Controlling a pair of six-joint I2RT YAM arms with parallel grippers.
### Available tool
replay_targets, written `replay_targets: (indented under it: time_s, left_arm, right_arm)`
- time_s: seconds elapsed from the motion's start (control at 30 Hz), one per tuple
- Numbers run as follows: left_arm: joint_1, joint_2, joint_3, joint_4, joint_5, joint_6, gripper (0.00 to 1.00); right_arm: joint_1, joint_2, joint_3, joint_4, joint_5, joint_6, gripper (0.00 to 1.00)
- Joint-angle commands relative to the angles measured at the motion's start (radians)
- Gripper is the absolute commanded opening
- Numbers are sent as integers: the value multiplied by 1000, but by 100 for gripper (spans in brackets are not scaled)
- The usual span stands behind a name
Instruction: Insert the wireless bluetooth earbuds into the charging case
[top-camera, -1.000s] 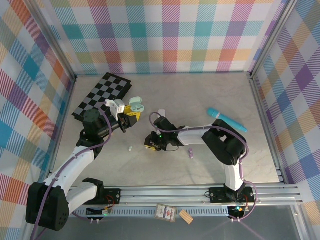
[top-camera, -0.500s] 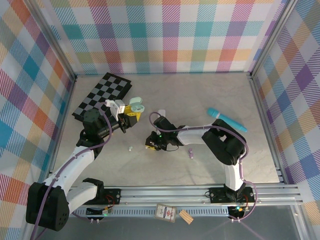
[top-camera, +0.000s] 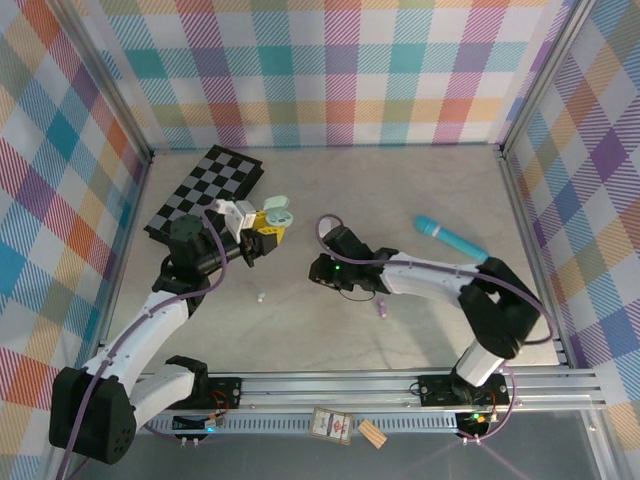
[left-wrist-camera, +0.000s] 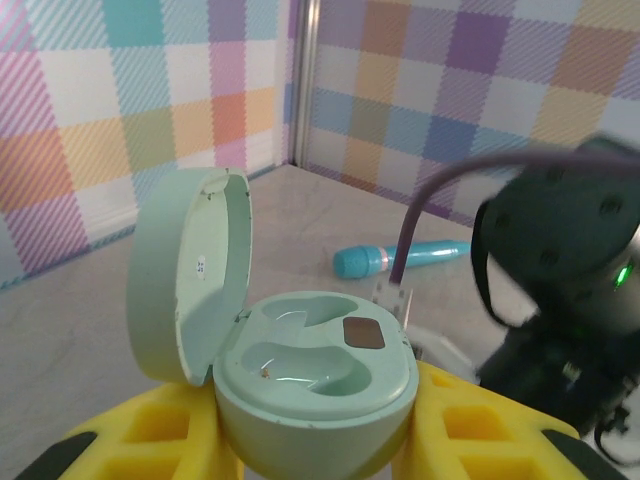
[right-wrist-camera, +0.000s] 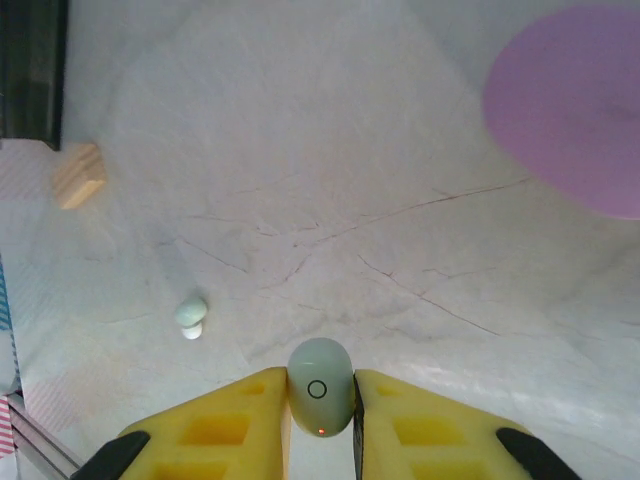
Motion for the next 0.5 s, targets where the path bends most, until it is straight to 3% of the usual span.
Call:
replay_targets:
  time_s: [0.0,0.2,0.47]
  left_arm:
    - [-30,6,48,-63,28,77,32]
    - [-38,10,72,-119,83,109,32]
    - [-38,19,92,-176,175,144,33]
  right_arm:
    - [-18,-105,-25,-87,77,-123,22]
    - [-65,-268,-11,-148,47,-334,21]
    - [-84,-397,54,-194,-96,-652,20]
